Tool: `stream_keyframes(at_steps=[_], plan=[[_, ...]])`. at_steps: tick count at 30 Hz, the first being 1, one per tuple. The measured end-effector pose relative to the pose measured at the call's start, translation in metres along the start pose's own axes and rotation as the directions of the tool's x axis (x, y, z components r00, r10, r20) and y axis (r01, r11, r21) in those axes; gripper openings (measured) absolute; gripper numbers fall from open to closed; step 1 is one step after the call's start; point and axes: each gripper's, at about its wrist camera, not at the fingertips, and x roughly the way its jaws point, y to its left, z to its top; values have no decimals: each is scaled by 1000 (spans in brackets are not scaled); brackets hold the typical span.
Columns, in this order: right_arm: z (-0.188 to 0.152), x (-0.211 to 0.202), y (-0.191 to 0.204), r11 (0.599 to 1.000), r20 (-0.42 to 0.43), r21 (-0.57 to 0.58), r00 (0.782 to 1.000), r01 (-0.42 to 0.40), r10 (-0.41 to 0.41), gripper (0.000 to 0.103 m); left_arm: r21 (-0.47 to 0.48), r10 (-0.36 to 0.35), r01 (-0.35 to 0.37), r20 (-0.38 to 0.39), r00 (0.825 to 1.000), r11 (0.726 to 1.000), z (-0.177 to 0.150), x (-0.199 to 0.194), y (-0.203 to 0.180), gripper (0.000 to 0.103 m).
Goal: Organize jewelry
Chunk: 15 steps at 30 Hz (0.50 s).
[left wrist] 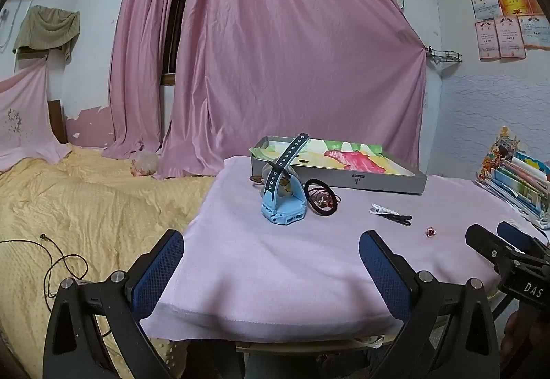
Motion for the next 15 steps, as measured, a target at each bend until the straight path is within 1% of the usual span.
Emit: stream_keyframes(at_steps=[3,15], plan=[[-1,-2,-1,1000,13,3,1000,-4,4,102,0,2,-2,0,1000,1000,0,0,0,103],[1,1,0,1000,6,11,1000,-7,7,102,0,-3,3,1,1000,1000,2,0,1,103]])
